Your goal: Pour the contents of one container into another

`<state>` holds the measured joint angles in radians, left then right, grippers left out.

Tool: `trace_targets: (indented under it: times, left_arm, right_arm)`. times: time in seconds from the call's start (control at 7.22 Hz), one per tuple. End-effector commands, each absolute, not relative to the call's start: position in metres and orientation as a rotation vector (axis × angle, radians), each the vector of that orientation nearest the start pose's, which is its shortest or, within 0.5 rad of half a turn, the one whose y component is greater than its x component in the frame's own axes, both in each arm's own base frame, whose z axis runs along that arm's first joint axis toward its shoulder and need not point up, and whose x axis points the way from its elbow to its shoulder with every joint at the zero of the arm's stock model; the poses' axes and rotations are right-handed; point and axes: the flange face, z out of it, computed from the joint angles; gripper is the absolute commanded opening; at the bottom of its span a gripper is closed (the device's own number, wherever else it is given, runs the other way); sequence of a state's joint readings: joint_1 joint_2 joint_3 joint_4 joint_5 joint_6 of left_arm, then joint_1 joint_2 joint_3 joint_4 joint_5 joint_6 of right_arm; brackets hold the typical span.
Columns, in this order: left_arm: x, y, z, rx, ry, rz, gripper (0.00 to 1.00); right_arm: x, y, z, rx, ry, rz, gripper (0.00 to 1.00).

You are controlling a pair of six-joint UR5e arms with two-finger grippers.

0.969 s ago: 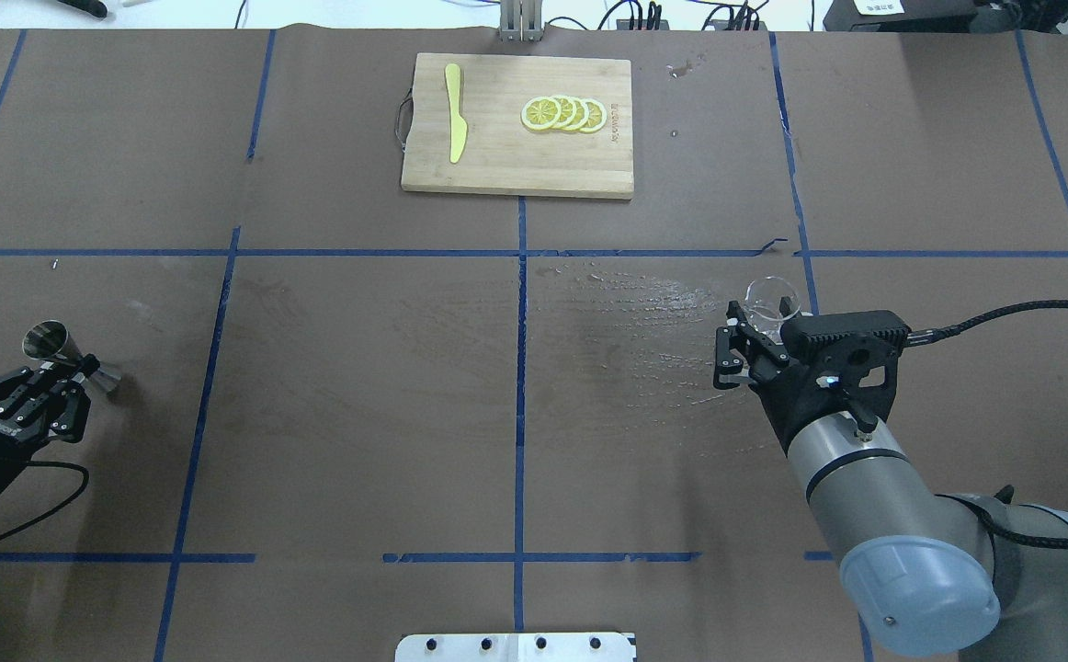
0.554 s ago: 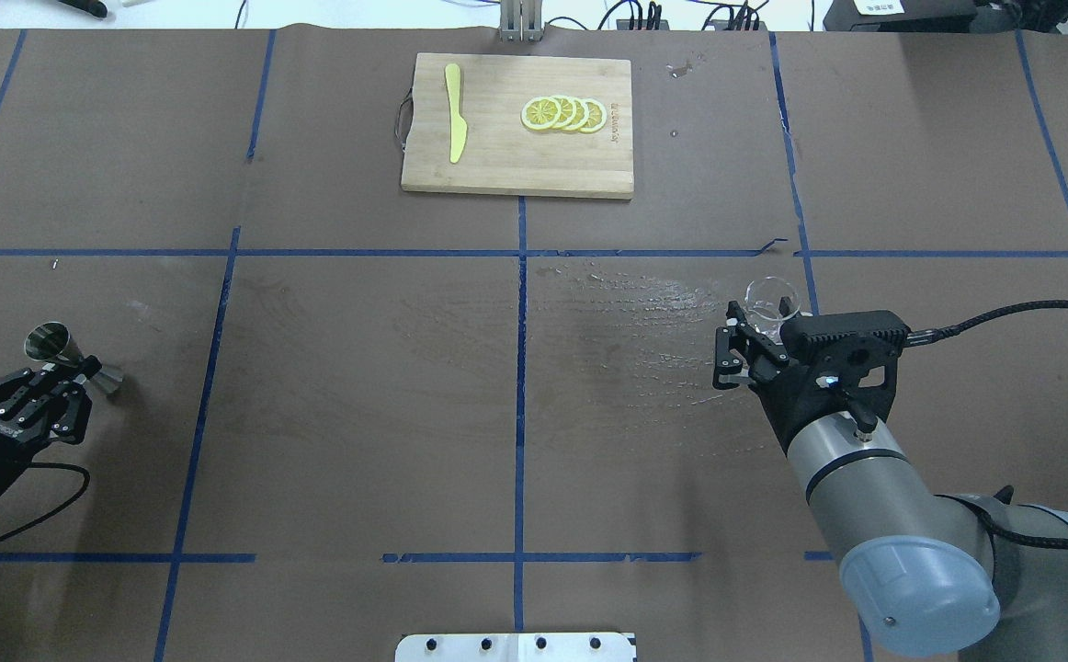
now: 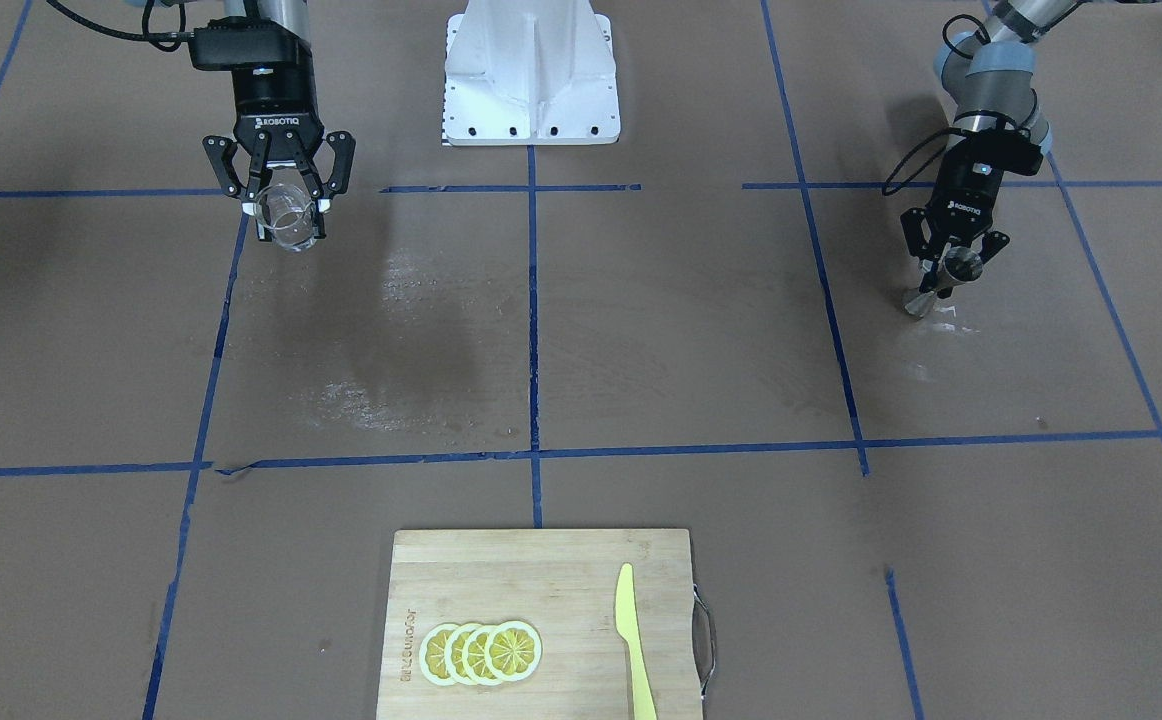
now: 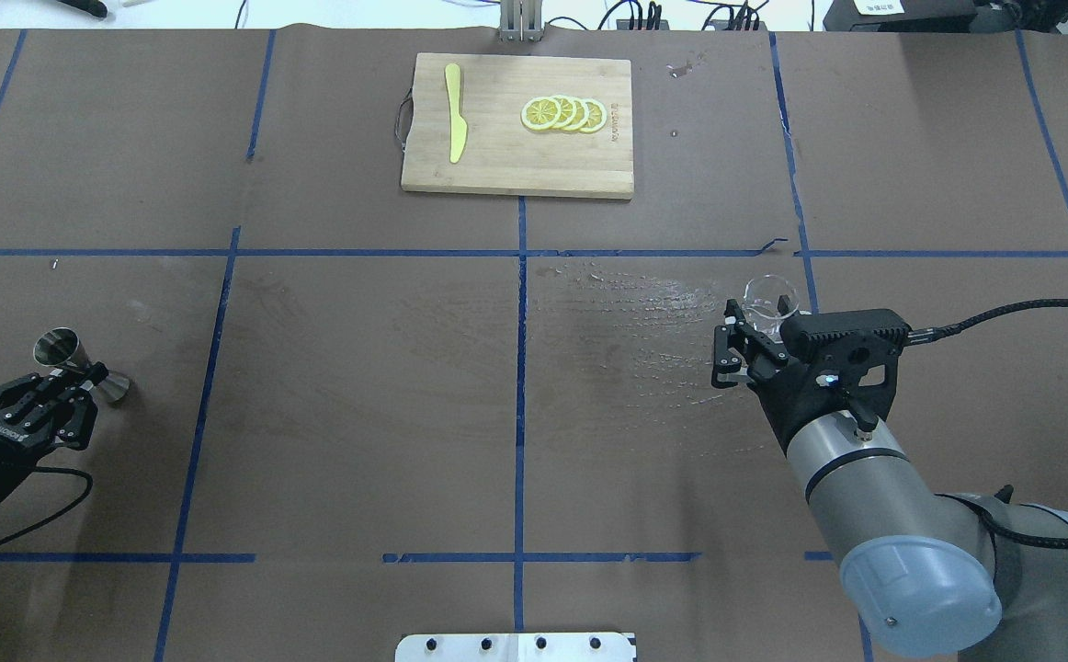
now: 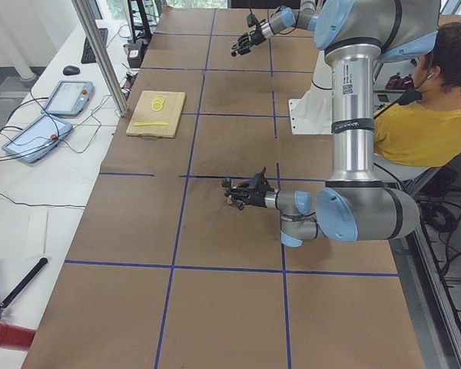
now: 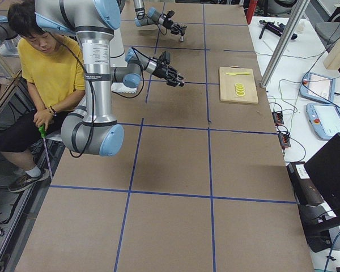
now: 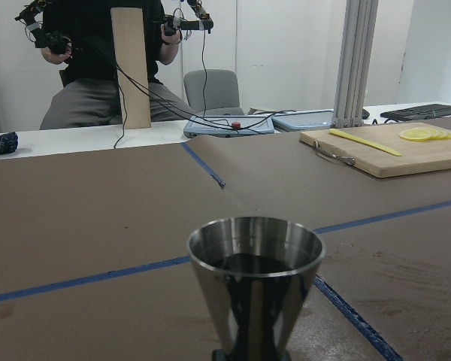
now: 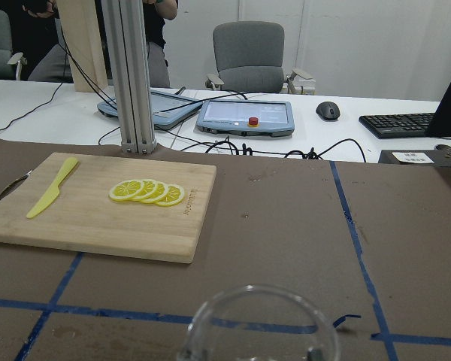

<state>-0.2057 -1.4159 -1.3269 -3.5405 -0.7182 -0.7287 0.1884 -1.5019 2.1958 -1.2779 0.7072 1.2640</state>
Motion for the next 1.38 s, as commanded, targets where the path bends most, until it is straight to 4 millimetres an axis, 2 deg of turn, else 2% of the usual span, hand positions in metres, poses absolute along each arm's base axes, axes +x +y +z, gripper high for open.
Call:
trace_targets:
  times: [0.0, 0.28, 0.42, 0.55, 0.69, 0.97, 1.11, 1.25]
  left_arm:
    - [0.312, -0.277, 0.635, 1.276, 0.920, -0.164, 0.44]
    - [0.314, -0.277, 0.634, 1.272, 0.929, -0.159, 0.50]
    - [0.314, -0.277, 0.632, 1.274, 0.932, -0.161, 0.64]
    - [0.314, -0.277, 0.631, 1.274, 0.935, -0.162, 0.89]
    - [0.315, -0.276, 0.629, 1.262, 0.956, -0.139, 1.00]
    - [0.306, -0.270, 0.618, 1.223, 1.009, -0.070, 1.00]
    - [0.303, -0.265, 0.604, 1.176, 1.019, 0.001, 1.00]
    - [0.288, -0.266, 0.595, 1.128, 0.997, 0.061, 1.00]
  right_arm:
    - [-0.393, -0.288, 0.287, 0.989, -0.700, 0.323, 0.00]
    - [-0.394, -0.287, 0.286, 0.988, -0.703, 0.324, 0.00]
    - [-0.396, -0.288, 0.282, 0.991, -0.712, 0.328, 0.00]
    - [-0.396, -0.288, 0.281, 0.990, -0.713, 0.329, 0.00]
    - [-0.396, -0.288, 0.282, 0.990, -0.711, 0.329, 0.00]
    - [-0.396, -0.288, 0.282, 0.990, -0.711, 0.329, 0.00]
    - [-0.396, -0.288, 0.282, 0.990, -0.710, 0.328, 0.00]
    - [-0.396, -0.289, 0.285, 0.989, -0.706, 0.331, 0.00]
